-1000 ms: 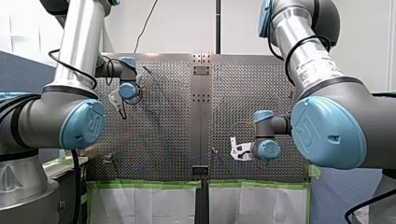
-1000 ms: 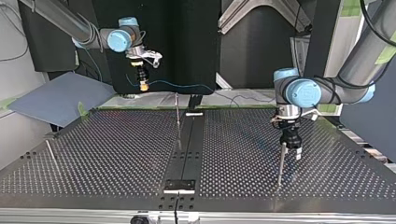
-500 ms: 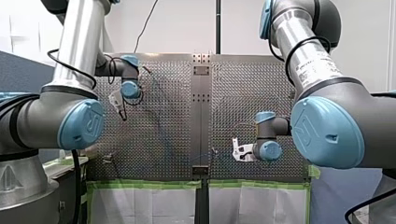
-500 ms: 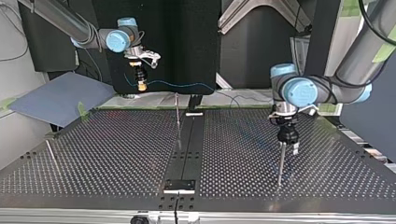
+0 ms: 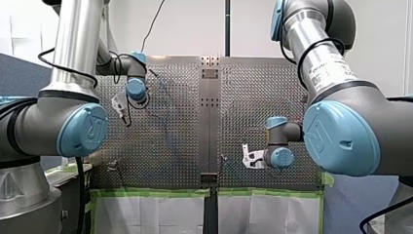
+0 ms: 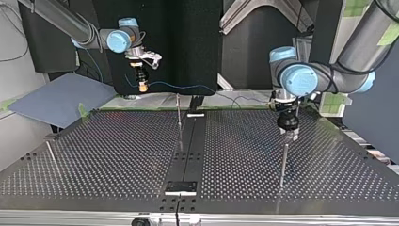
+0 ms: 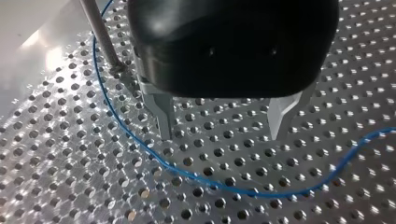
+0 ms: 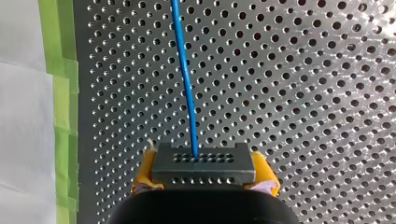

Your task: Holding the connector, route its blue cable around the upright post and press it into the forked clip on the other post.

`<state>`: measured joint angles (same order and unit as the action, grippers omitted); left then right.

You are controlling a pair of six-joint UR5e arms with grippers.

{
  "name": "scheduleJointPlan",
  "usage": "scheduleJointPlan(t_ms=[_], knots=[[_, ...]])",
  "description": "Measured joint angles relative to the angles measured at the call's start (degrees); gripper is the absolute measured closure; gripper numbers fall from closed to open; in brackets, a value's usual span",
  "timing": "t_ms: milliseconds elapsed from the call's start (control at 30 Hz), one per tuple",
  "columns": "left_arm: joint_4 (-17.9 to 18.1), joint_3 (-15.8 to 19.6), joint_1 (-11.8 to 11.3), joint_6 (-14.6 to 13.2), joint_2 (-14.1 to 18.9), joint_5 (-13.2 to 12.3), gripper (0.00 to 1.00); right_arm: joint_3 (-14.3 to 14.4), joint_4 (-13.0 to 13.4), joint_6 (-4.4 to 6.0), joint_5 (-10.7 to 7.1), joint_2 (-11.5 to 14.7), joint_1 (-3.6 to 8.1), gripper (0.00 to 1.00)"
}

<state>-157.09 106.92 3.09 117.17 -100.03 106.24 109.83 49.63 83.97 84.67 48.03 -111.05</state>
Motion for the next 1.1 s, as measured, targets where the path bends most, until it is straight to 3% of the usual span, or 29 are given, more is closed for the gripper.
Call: scheduleJointPlan(t_ms=[233, 600, 767, 1100], knots=[[-3.54, 2.29, -0.42, -2.58, 3.55, 3.22, 0.00, 0.00, -0.04, -0.05, -0.03, -0.01, 0.00, 1.00], [-8.93, -2.37, -0.67, -5.46, 8.93, 7.06, 0.00, 0.00, -0.28, -0.28, -0.11, 0.00, 0.21, 1.00], [-11.41, -4.87, -0.63, -5.84, 11.42, 6.40, 0.00, 0.00, -0.12, -0.43, -0.13, 0.00, 0.30, 1.00], [-16.22, -9.67, -0.72, -6.38, 16.22, 1.95, 0.00, 0.00, 0.06, -0.54, -0.20, 0.01, 0.29, 1.00]])
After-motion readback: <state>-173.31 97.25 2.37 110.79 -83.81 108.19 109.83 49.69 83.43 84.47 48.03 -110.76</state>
